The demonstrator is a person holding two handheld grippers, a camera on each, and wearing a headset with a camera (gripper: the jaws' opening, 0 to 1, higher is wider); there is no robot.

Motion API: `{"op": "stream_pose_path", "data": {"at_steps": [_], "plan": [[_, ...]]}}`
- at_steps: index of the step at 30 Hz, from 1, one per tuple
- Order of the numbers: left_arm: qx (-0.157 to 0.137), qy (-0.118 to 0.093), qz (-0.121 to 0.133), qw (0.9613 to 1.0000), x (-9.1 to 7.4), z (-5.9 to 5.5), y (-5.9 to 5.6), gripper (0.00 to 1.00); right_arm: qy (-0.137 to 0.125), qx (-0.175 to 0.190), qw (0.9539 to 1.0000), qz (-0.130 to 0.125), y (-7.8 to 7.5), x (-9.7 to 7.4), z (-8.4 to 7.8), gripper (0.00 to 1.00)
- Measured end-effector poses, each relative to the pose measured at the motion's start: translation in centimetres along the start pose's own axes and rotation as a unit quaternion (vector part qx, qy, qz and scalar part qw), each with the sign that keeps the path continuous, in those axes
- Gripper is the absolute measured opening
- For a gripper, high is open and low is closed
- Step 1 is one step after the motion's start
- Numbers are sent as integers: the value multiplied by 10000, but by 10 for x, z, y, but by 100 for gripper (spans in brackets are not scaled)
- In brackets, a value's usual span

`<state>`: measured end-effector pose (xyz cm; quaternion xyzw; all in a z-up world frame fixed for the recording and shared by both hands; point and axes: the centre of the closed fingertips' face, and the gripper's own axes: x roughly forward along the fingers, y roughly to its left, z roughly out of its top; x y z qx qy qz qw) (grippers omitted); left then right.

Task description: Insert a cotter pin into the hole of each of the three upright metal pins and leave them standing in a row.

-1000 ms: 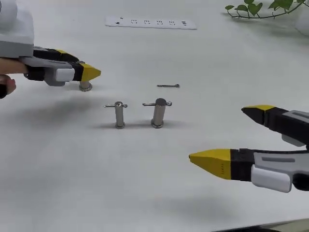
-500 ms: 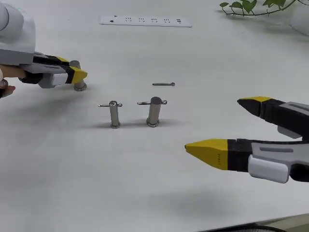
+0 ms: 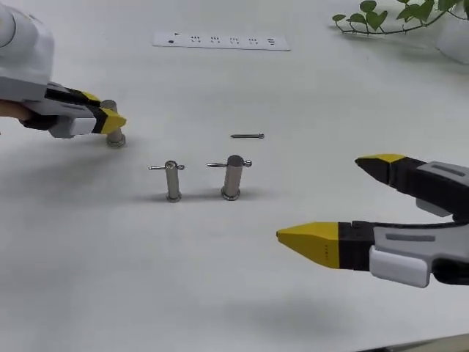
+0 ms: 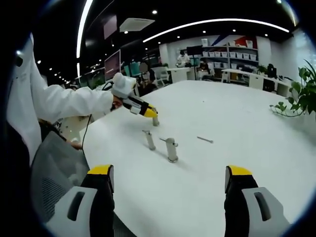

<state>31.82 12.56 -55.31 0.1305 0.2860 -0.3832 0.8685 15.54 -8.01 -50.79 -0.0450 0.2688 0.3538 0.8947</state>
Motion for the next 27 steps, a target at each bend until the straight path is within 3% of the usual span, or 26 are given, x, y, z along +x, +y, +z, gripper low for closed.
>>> {"op": "stream_pose_path", "data": {"at_steps": [4,6,9,17,23,27], "plan": [[-150,-171,-38,9997,-17,13,-4,10,16,-27,10000,14,1,-1,0,91],[-398,-194,-39,9990,-29,19,-6,10,4,-37,10000,11,1,-2,0,91],[-301,-289,-84,9991,-44,28,-9,10,-41,-52,10000,-3,2,-4,2,91],[-285,-400,-215,9986,-71,39,-16,10,-214,-81,9997,26,2,-4,11,91],[-258,-587,-309,9975,-89,49,-30,10,-250,-126,9996,-9,1,-5,12,90],[-208,-697,-481,9962,-96,57,-48,10,-249,-122,9996,12,2,-6,12,90]]}}
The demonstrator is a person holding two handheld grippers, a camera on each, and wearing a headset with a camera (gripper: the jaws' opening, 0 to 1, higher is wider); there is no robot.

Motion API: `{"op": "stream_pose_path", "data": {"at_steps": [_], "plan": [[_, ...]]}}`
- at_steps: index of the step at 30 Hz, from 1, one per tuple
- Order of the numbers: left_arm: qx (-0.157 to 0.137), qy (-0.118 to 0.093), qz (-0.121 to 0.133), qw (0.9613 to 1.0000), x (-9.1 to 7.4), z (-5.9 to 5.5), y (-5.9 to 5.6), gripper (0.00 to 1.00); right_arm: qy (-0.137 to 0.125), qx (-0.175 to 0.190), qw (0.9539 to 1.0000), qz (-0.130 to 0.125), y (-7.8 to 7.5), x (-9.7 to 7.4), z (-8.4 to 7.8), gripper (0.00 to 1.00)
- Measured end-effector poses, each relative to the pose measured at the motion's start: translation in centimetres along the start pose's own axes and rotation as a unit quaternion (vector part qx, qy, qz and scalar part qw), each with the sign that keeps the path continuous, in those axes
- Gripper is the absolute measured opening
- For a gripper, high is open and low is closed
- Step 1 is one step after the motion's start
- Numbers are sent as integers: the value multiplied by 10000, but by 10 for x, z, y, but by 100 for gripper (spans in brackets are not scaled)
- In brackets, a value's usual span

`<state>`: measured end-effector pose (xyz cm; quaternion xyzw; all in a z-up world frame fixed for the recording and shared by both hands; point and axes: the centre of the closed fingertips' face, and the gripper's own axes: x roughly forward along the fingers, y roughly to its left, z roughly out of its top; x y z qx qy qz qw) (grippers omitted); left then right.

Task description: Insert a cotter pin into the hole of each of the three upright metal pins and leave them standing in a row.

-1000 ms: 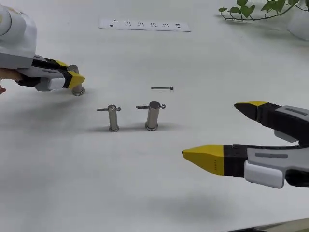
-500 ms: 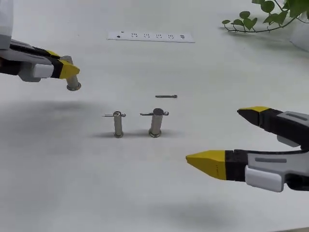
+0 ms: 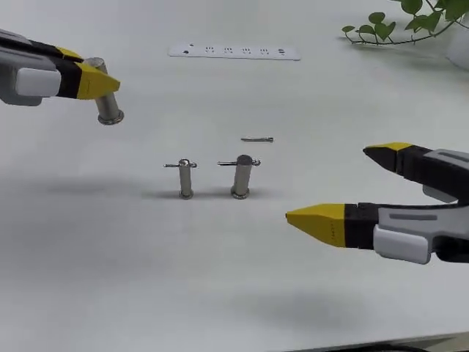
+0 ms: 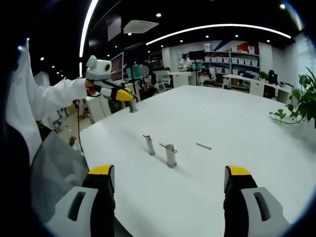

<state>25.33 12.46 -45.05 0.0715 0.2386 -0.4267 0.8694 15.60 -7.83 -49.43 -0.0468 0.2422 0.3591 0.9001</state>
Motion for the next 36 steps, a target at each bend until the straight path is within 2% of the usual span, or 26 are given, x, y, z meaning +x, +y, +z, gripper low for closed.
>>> {"op": "stream_pose_path", "data": {"at_steps": [3,5,7,10,13,15,20,25,27,29,36], "plan": [[146,-72,-177,9997,1,5,-15,10,0,-3,10000,1,-1,1,0,90],[260,-105,-379,9989,3,5,-29,10,16,14,10000,20,0,2,-3,90],[190,-80,-477,9986,6,4,-40,10,50,66,10000,11,0,3,-6,89],[244,-56,-642,9976,11,2,-57,10,96,28,9999,-1,-1,3,-9,89],[163,-59,-773,9969,17,-2,-72,10,107,10,9999,49,1,3,-10,90],[217,-36,-823,9964,21,-6,-83,10,83,0,10000,46,0,3,-10,90],[263,66,-1001,9946,32,-21,-107,10,106,1,9999,44,-1,3,-13,90],[264,134,-1099,9935,42,-35,-118,10,110,53,9999,53,-2,3,-15,90],[526,210,-1117,9921,44,-41,-122,10,105,66,9999,40,-2,3,-15,91],[564,282,-1127,9916,46,-44,-128,10,148,59,9999,61,0,3,-18,91],[573,386,-1175,9907,53,-55,-134,10,96,177,9998,72,4,4,-18,91]]}}
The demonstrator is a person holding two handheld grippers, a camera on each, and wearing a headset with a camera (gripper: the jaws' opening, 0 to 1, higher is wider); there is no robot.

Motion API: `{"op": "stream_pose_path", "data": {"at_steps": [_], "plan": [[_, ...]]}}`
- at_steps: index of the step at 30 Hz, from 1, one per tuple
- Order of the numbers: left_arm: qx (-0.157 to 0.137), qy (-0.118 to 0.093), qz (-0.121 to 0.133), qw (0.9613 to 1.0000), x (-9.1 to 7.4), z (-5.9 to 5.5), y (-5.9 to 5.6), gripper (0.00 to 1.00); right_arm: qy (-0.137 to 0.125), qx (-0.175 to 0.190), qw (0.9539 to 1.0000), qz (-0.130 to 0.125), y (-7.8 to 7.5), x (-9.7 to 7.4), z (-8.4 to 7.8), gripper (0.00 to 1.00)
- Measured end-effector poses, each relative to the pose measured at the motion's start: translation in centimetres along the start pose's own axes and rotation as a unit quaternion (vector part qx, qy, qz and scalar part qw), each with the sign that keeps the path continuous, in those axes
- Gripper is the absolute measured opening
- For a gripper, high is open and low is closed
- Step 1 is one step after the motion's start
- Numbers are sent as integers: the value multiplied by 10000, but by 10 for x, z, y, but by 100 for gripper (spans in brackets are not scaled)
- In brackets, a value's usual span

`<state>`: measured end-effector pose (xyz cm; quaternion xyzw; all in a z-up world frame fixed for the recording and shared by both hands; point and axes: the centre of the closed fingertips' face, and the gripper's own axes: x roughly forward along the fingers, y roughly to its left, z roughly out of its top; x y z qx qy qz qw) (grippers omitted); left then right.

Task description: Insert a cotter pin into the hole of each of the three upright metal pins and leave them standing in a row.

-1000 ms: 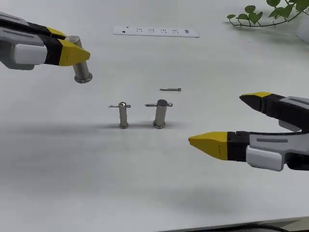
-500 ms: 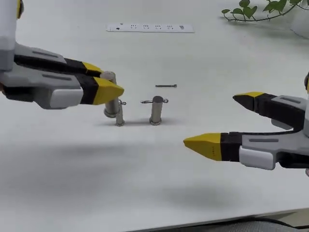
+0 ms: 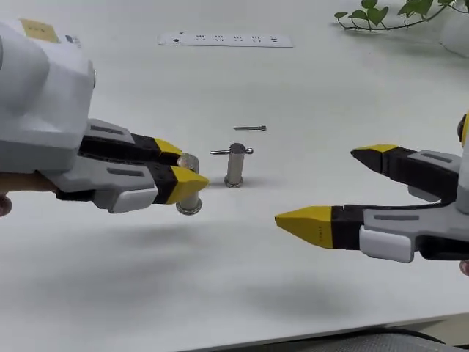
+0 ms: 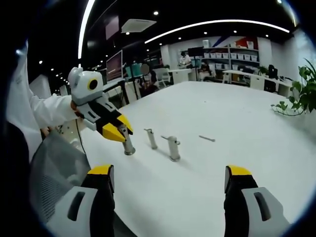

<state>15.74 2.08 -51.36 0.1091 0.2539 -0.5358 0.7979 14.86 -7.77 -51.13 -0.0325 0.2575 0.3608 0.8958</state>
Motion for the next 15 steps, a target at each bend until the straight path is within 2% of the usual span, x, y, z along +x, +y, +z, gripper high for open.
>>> {"op": "stream_pose_path", "data": {"at_steps": [6,9,12,15], "plan": [[53,205,13,9998,8,-16,4,10,84,-8,10000,33,3,2,-3,91],[65,219,-16,9997,12,-20,4,10,97,-11,9999,61,4,2,-4,92],[187,325,-85,9993,18,-24,4,10,128,15,9999,94,4,3,-5,89],[246,348,-84,9991,21,-24,4,10,103,52,9999,44,1,3,-4,88]]}}
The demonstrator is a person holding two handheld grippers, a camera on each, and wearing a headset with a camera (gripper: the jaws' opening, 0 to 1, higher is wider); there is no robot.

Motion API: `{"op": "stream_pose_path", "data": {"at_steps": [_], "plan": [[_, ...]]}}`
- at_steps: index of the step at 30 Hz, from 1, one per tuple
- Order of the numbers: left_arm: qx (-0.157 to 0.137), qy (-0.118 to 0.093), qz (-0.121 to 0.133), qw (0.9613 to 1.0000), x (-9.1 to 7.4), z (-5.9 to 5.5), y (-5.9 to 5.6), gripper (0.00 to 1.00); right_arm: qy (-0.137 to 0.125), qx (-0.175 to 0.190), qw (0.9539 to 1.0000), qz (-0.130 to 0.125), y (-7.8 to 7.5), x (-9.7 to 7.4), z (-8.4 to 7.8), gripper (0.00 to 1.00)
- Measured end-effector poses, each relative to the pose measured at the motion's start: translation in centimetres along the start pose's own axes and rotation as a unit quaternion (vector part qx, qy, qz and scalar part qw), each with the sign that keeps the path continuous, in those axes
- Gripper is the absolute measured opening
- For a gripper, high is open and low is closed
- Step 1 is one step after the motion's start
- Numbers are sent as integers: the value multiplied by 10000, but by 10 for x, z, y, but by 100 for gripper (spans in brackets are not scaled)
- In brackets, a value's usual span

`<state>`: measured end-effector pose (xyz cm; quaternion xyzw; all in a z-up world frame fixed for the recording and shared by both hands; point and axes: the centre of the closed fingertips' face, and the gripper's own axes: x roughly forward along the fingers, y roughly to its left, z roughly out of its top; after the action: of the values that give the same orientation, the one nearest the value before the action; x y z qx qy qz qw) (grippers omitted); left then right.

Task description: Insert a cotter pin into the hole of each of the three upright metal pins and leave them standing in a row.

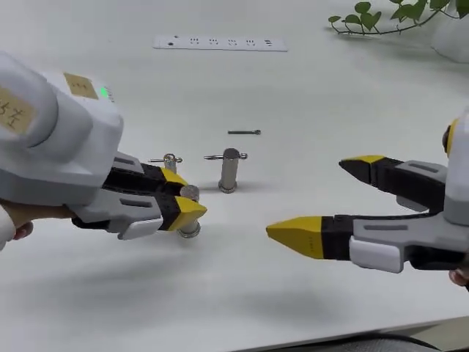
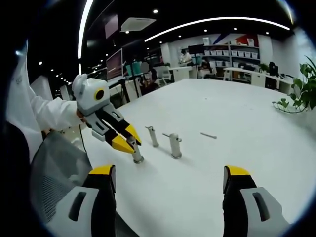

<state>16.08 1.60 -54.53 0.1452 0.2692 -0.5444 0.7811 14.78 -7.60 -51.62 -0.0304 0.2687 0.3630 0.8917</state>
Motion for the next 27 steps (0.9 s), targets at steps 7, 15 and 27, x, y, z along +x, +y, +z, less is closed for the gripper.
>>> {"op": "stream_pose_path", "data": {"at_steps": [7,15,27], "plan": [[7,90,-41,10000,8,-7,2,10,-10,4,10000,19,0,1,1,87],[78,165,-28,9998,12,-14,5,10,-217,238,9994,86,3,-1,5,83],[193,128,-35,9997,15,-13,5,10,-56,239,9995,176,10,2,-4,83]]}}
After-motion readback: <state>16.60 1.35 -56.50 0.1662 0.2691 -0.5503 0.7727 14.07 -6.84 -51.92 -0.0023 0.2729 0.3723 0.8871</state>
